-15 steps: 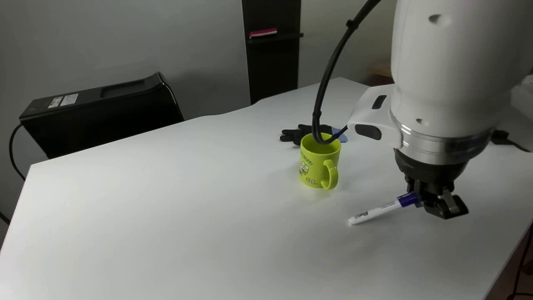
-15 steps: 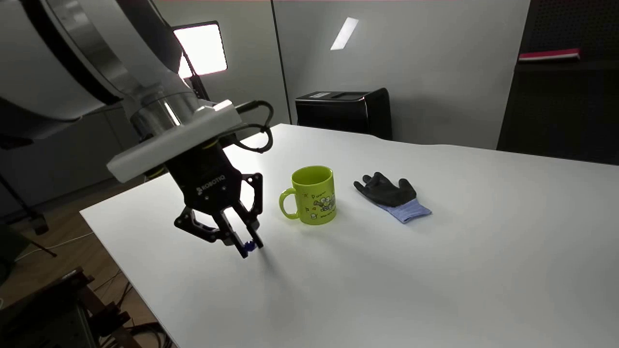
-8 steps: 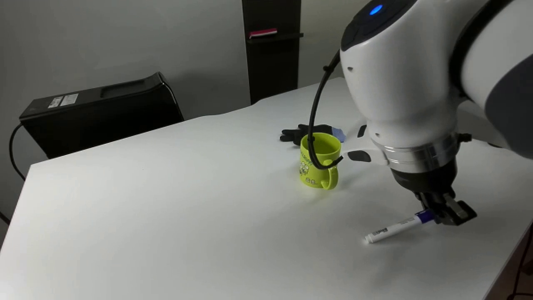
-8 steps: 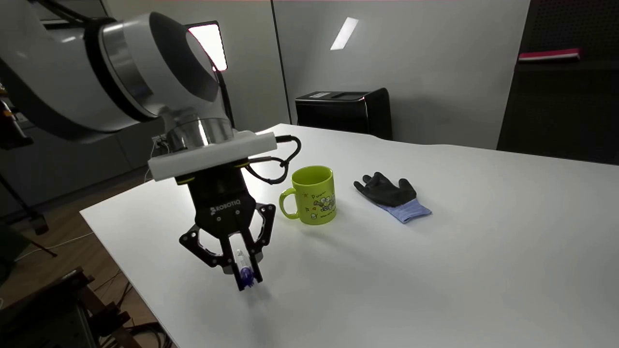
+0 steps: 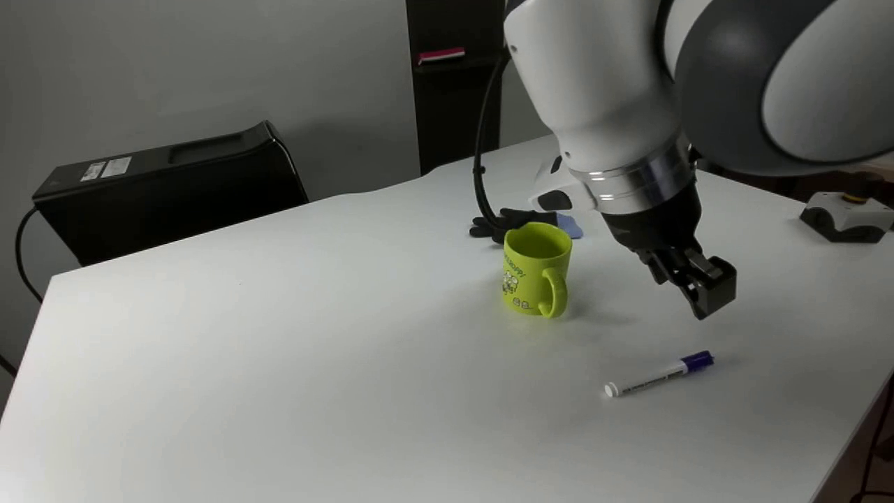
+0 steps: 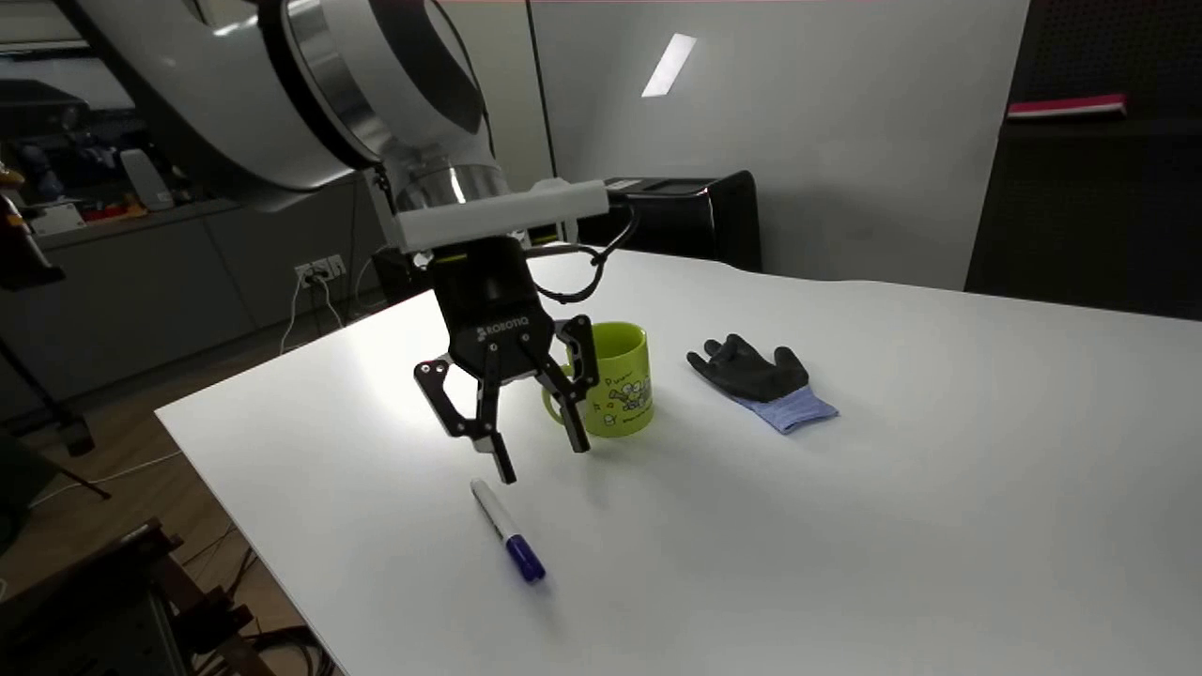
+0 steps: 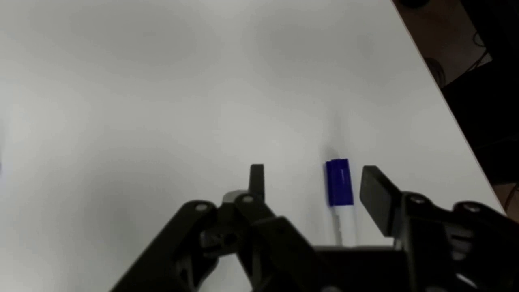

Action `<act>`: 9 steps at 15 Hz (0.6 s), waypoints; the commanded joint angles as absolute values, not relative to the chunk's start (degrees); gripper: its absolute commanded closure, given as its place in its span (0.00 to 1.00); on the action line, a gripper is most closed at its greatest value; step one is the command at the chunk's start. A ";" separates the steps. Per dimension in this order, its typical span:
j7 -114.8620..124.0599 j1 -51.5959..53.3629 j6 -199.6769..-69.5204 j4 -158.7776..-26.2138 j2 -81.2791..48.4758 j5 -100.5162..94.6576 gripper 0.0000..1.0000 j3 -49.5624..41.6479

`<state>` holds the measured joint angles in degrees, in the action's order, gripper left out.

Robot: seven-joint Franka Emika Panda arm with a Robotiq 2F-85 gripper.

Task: Pick up the pen from the cup and put it on the table.

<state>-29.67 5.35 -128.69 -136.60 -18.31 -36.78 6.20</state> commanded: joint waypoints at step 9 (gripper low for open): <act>-23.99 6.26 -121.75 -131.83 -9.72 -27.50 0.00 6.98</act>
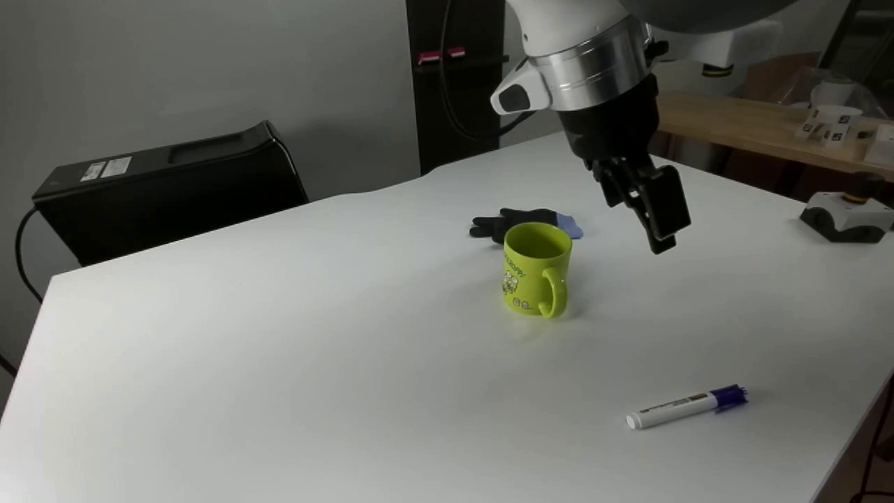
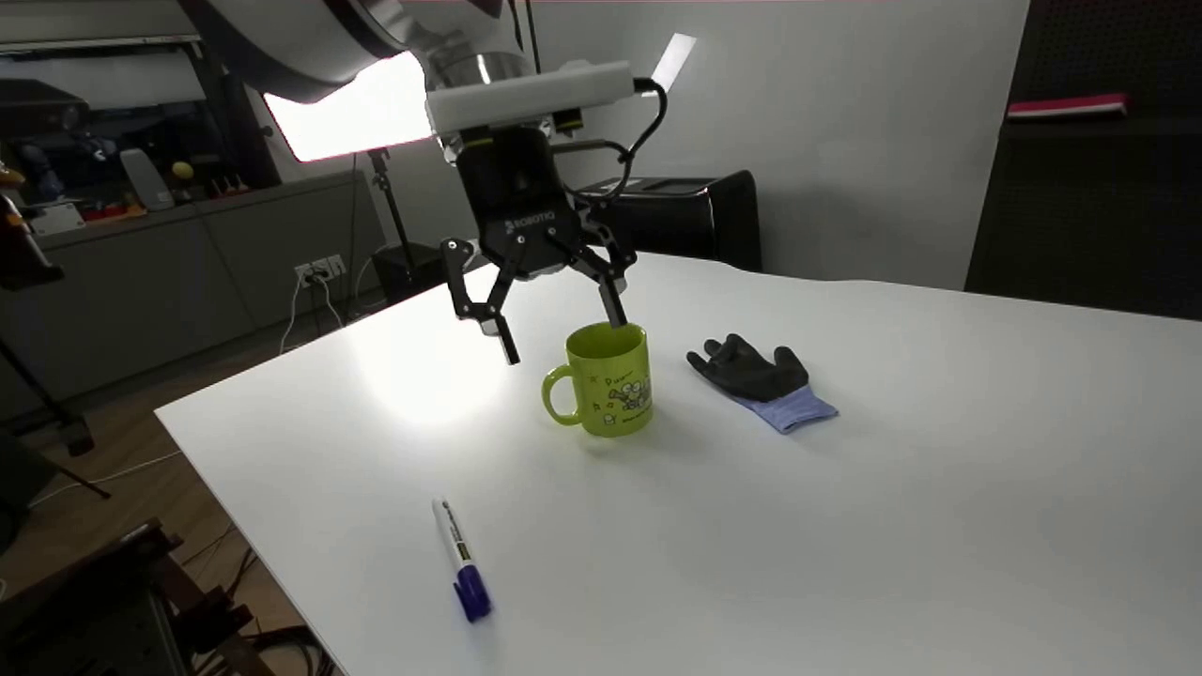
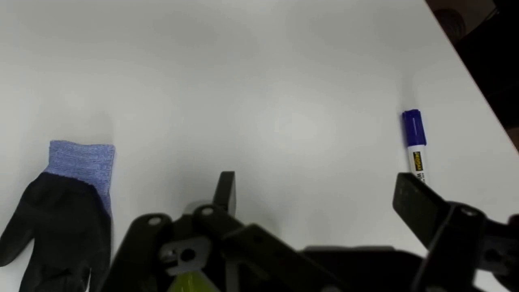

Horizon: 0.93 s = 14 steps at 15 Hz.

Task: Pick up the pen from the cup and put it on the table.

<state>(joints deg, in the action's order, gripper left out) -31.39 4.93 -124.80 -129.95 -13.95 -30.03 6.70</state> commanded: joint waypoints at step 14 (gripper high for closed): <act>-4.14 6.20 -125.82 -136.78 -1.10 -4.95 0.00 6.92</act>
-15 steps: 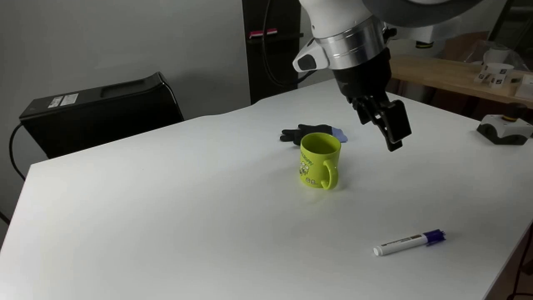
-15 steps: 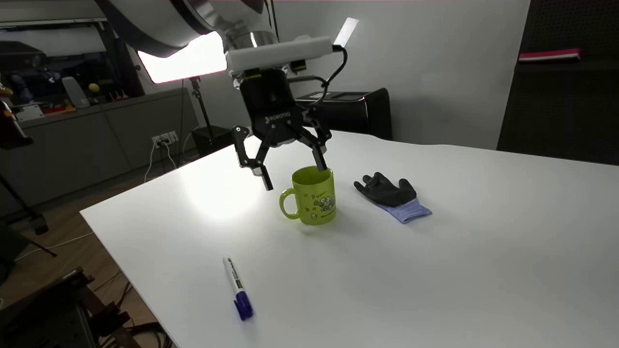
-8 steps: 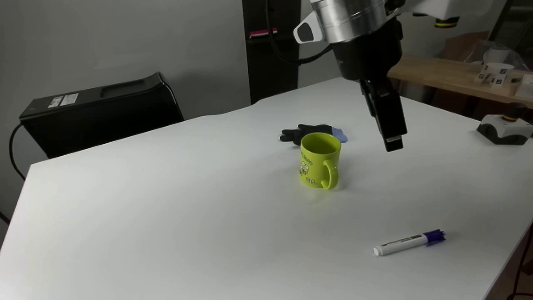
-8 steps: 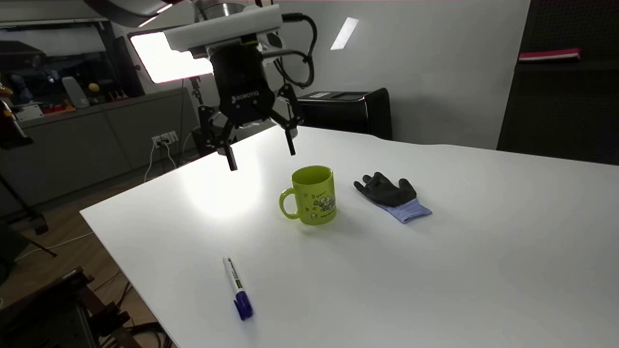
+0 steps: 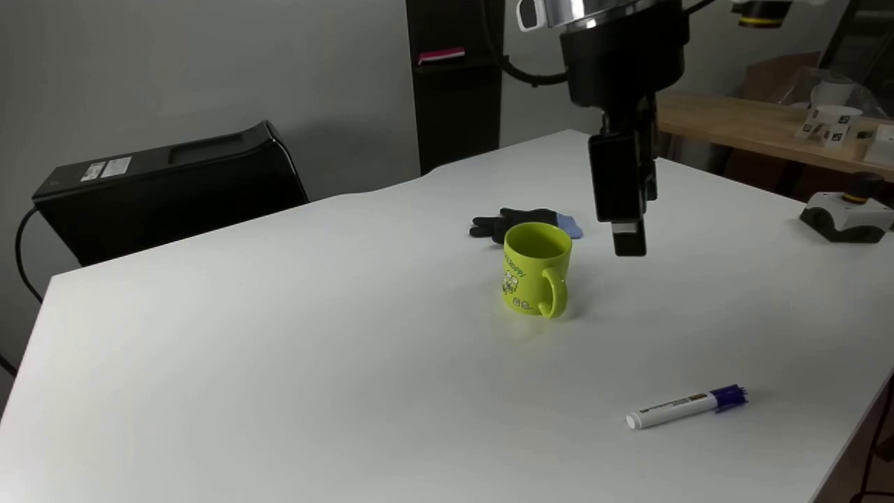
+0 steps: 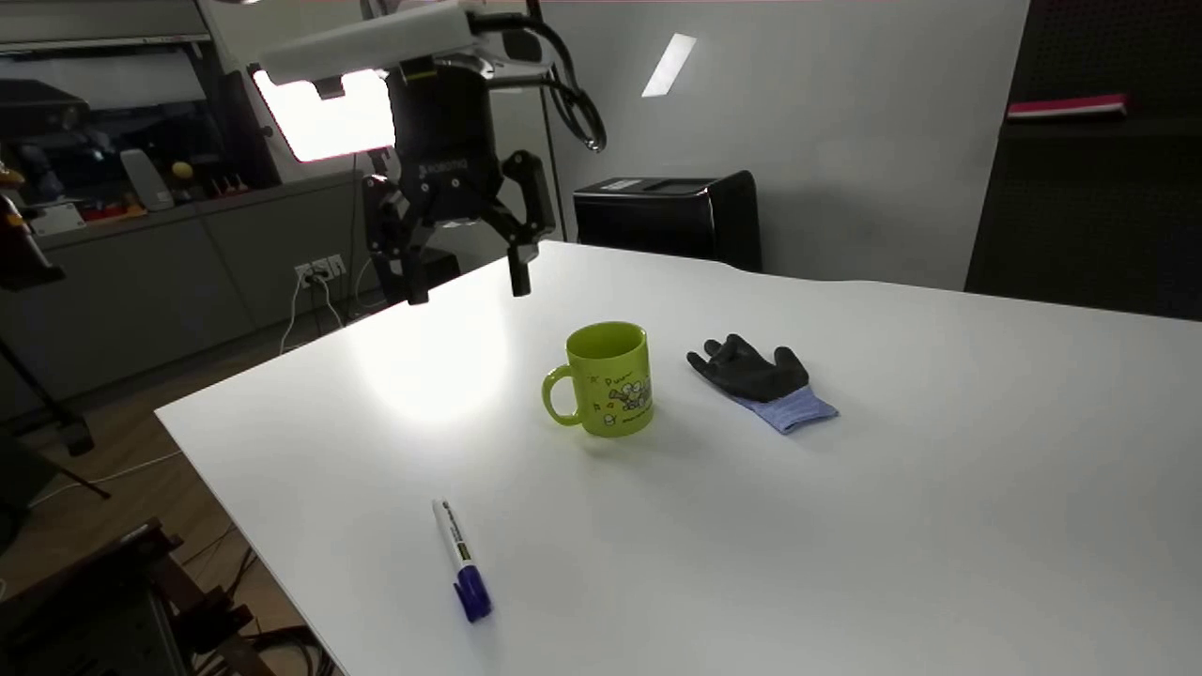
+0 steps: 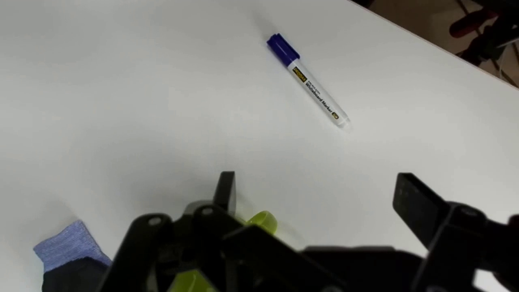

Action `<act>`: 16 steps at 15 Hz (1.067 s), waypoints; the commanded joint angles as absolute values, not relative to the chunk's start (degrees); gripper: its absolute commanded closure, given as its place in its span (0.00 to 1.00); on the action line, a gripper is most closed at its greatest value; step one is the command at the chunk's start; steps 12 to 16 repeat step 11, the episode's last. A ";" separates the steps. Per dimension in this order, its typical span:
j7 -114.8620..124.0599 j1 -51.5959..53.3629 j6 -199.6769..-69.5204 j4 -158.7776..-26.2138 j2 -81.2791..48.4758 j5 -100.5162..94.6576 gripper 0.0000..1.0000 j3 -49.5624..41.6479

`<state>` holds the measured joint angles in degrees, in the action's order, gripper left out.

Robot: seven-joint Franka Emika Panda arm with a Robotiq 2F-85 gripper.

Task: Pick up the pen from the cup and put it on the table.

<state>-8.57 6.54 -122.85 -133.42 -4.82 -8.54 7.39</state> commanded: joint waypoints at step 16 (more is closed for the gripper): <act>1.49 6.03 -137.44 -143.42 2.34 -0.06 0.00 6.24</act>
